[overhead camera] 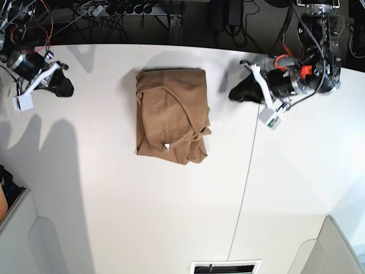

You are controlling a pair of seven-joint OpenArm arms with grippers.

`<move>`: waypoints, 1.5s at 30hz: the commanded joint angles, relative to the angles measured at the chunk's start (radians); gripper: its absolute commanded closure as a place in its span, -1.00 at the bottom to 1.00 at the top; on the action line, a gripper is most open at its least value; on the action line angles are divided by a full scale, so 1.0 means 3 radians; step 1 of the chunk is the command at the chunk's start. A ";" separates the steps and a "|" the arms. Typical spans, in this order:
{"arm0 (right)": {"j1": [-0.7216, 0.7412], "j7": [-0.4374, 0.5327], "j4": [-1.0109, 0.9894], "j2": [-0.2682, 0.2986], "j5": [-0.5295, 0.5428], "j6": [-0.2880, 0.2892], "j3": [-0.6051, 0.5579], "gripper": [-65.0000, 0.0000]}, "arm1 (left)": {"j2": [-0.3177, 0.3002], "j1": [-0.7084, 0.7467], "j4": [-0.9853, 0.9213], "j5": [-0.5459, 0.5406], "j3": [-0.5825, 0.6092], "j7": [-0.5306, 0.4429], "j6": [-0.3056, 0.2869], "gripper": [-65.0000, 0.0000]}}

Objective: Layout the t-shirt on the table in an organized manner, then fold the t-shirt properly

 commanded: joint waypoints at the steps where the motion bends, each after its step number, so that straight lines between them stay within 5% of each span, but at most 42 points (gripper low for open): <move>1: -0.0104 0.0027 0.0122 0.0027 0.0120 0.0027 0.0070 1.00 | -0.0042 0.0148 0.0135 -0.0066 -0.0120 -0.0053 -0.0017 1.00; 8: -0.0988 -0.0036 0.0216 0.0276 0.0209 0.0024 0.0235 1.00 | -0.0041 0.1223 0.0272 -0.0018 -0.0523 -0.0057 -0.0017 1.00; 14: -0.1657 -0.0118 0.0212 0.0287 0.0263 0.0020 0.0139 1.00 | -0.0042 0.1834 0.0120 0.0547 -0.0437 -0.0210 -0.0017 1.00; 21: -0.2063 -0.0121 -0.0076 0.0289 -0.0565 -0.0191 -0.0514 1.00 | -0.0043 0.1919 -0.0590 0.1012 -0.0103 -0.0587 -0.0017 1.00; 25: -0.1787 -0.0104 -0.0604 0.0287 -0.0888 -0.0398 -0.1011 1.00 | -0.0042 0.1719 -0.1139 0.1536 0.0284 -0.1034 0.0179 1.00; 30: -0.1057 -0.0048 -0.1637 0.0287 -0.1419 -0.0738 -0.1686 1.00 | -0.0023 0.1069 -0.2146 0.1972 0.0881 -0.1167 0.0912 1.00; 32: -0.0704 0.0067 -0.2172 0.0286 -0.1544 -0.0835 -0.1951 1.00 | 0.0010 0.0743 -0.2672 0.1994 0.1083 -0.1171 0.1040 1.00; 38: 0.0369 0.0332 -0.3646 0.0123 -0.1773 -0.0870 -0.2458 1.00 | 0.0245 -0.0148 -0.4096 0.2130 0.1207 -0.1484 0.0961 1.00; 45: 0.0650 -0.0224 -0.3798 0.0010 -0.1555 -0.0727 -0.2488 1.00 | 0.0252 -0.0470 -0.4350 0.2124 0.1208 -0.1593 0.0924 1.00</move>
